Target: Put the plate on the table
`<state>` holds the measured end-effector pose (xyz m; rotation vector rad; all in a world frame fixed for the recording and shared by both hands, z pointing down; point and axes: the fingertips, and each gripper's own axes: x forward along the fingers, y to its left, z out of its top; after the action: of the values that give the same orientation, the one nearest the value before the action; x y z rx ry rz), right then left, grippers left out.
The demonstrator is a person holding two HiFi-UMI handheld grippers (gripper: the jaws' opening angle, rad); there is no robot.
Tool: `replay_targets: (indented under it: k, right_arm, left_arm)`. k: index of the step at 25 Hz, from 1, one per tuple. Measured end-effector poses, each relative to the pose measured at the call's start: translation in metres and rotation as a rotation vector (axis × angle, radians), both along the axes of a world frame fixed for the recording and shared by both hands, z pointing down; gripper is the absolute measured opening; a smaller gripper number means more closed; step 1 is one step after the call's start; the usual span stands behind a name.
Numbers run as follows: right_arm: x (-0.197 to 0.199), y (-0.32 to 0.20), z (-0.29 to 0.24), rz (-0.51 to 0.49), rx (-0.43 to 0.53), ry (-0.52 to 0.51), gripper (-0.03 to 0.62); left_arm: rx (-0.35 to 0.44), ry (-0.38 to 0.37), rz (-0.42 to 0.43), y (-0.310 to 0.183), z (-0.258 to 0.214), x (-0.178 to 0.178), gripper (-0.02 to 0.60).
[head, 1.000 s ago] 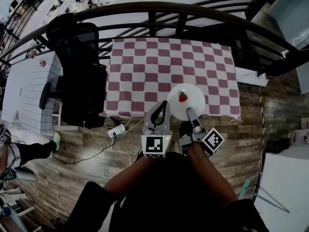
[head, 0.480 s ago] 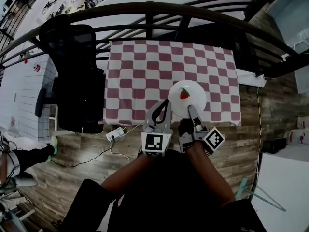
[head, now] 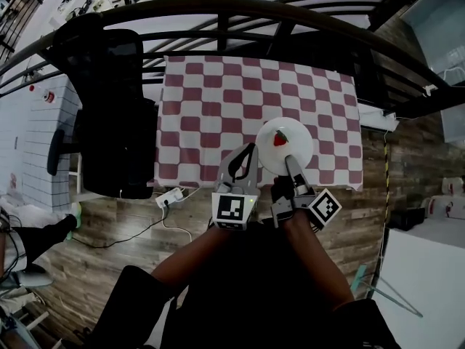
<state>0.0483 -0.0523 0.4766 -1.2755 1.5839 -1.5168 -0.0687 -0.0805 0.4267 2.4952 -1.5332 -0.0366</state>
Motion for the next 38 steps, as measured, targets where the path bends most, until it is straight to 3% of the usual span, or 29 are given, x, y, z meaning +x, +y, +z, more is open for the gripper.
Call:
replay_targets:
  k: [14, 19, 25, 38]
  right_arm:
    - [-0.033, 0.001, 0.005, -0.105, -0.036, 0.034, 0.02]
    - [-0.049, -0.007, 0.008, -0.161, -0.037, 0.038, 0.02]
    - [-0.053, -0.033, 0.009, -0.181, -0.026, 0.004, 0.021]
    - [-0.02, -0.093, 0.046, -0.175, -0.067, 0.003, 0.02]
  left_arm:
    - [-0.036, 0.017, -0.086, 0.01, 0.005, -0.034, 0.01]
    - [0.001, -0.001, -0.15, 0.014, -0.001, -0.053, 0.01]
    - [-0.008, -0.023, -0.191, -0.005, 0.001, -0.064, 0.01]
    - [-0.062, -0.084, -0.142, -0.077, 0.019, -0.026, 0.011]
